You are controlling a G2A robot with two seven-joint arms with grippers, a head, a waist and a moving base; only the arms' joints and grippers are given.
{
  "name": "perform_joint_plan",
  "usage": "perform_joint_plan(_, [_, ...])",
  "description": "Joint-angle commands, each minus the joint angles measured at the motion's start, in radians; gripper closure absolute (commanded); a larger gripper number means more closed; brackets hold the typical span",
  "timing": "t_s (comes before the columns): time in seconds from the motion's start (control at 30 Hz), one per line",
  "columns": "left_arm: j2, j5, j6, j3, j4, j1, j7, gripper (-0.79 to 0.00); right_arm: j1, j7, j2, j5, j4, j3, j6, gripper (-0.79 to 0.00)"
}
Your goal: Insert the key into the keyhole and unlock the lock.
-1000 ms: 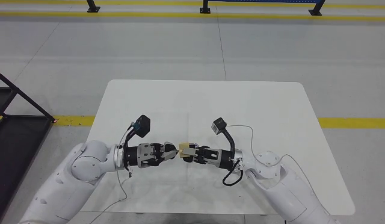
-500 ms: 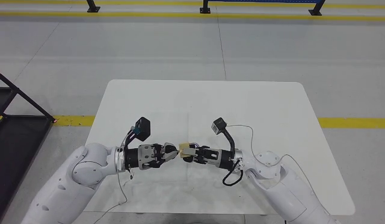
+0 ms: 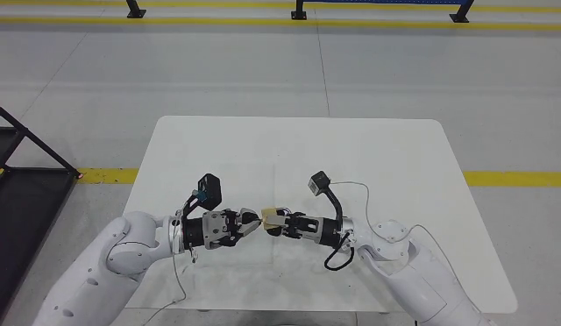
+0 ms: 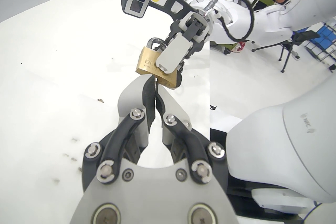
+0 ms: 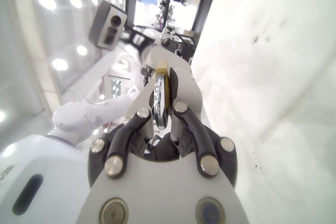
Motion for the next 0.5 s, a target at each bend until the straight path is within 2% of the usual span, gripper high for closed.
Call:
perform_joint_plan(0.0, [-0.001,0.02,-0.002,-0.002,-0.004,0.004,0.015,0.0,0.0,0.0,0.0,0.0,0.0,0.0,0.0,0.0])
perform_joint_plan(0.47, [-0.005,0.192,0.009,-0.036,-0.048,0.054,0.122,0.0,0.0,0.0,0.0,0.0,0.0,0.0,0.0,0.0])
